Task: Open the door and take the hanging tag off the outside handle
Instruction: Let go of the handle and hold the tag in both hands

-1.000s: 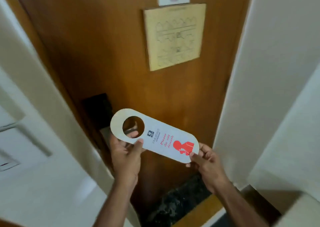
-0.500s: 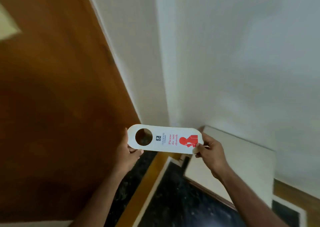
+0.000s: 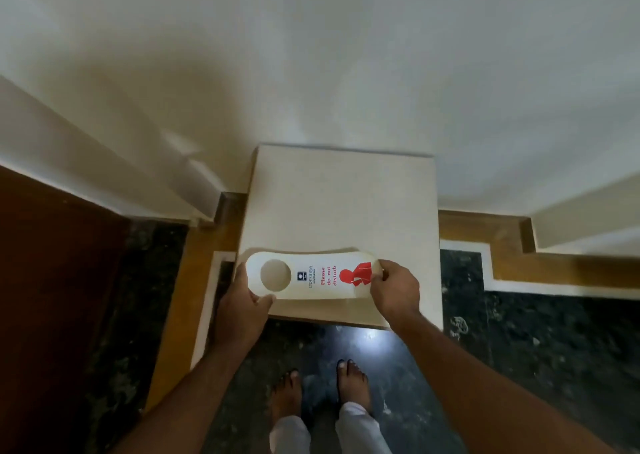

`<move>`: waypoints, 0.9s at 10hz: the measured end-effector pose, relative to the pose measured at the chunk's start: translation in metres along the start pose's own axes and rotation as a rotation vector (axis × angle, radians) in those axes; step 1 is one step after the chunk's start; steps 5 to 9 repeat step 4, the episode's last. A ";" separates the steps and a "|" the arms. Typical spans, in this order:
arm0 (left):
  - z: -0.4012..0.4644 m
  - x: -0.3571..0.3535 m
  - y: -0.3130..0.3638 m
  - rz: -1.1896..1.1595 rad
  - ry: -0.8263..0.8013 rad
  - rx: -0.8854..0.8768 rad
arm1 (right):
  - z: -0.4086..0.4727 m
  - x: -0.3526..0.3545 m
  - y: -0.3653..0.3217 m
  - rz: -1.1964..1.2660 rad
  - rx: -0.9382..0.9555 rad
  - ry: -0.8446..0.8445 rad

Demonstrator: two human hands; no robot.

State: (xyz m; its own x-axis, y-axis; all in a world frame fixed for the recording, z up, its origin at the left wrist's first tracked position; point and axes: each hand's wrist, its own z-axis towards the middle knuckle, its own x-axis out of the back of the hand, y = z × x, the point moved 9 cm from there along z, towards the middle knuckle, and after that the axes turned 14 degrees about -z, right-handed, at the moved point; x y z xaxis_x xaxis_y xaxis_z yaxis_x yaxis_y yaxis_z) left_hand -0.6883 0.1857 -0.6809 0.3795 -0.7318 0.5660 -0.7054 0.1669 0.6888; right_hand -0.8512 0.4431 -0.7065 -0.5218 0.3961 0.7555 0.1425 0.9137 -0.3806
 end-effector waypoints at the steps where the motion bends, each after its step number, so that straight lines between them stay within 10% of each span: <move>1: 0.025 -0.028 -0.017 0.056 -0.056 0.035 | 0.021 -0.020 0.019 -0.034 -0.055 -0.026; 9: 0.045 -0.037 -0.027 0.359 -0.275 0.188 | 0.022 -0.016 0.021 -0.181 -0.108 0.042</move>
